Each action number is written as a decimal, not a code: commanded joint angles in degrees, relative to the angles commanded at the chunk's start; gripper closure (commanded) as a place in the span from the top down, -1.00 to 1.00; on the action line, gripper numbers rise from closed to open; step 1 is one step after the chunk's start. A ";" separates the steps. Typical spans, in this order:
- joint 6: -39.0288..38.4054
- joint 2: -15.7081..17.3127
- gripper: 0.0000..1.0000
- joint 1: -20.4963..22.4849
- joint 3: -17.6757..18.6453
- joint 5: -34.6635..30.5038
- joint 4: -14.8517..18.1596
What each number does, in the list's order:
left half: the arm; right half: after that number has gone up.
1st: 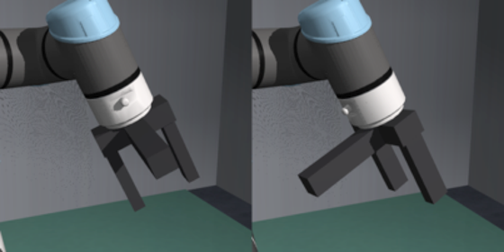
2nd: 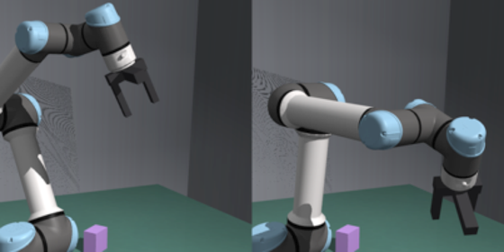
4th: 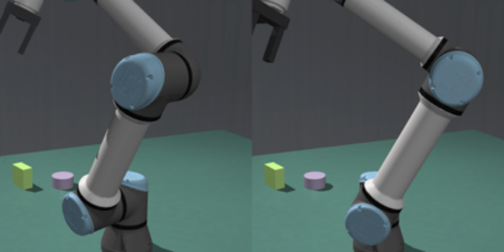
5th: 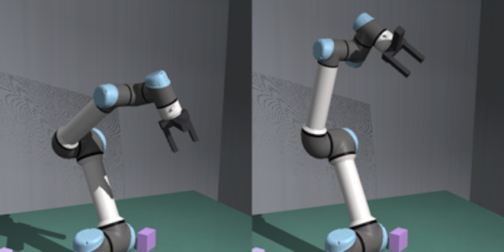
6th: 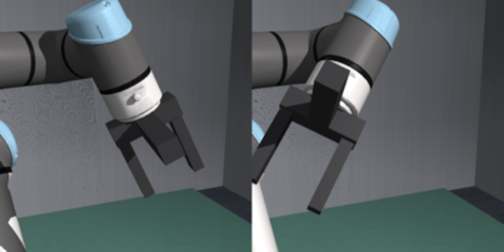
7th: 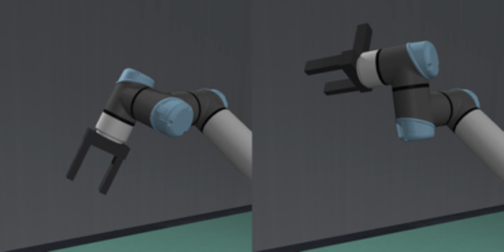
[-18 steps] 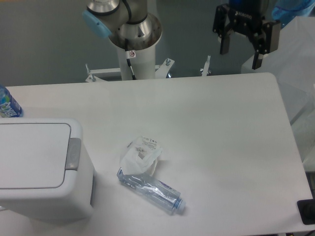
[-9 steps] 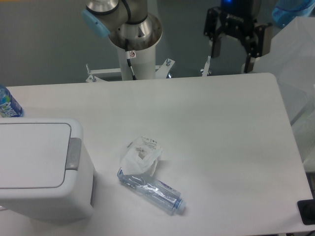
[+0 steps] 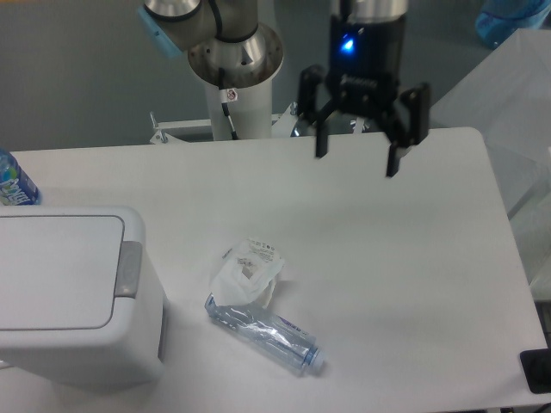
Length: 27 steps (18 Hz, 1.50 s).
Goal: Open the trash can
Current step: 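Move the open gripper down toward the white trash can lid, then lower the gripper onto the grey button on the trash can lid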
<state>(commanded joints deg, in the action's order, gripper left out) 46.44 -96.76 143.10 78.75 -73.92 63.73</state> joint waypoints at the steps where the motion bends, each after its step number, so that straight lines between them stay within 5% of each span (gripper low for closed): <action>1: -3.34 -0.52 1.00 -1.23 -0.09 -0.09 -0.70; 14: -29.46 -5.18 1.00 -11.69 0.18 0.44 -1.68; 27: -32.02 -7.12 1.00 -13.02 1.32 0.53 -3.96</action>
<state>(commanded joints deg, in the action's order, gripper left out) 14.41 -103.89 130.08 80.07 -73.39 59.77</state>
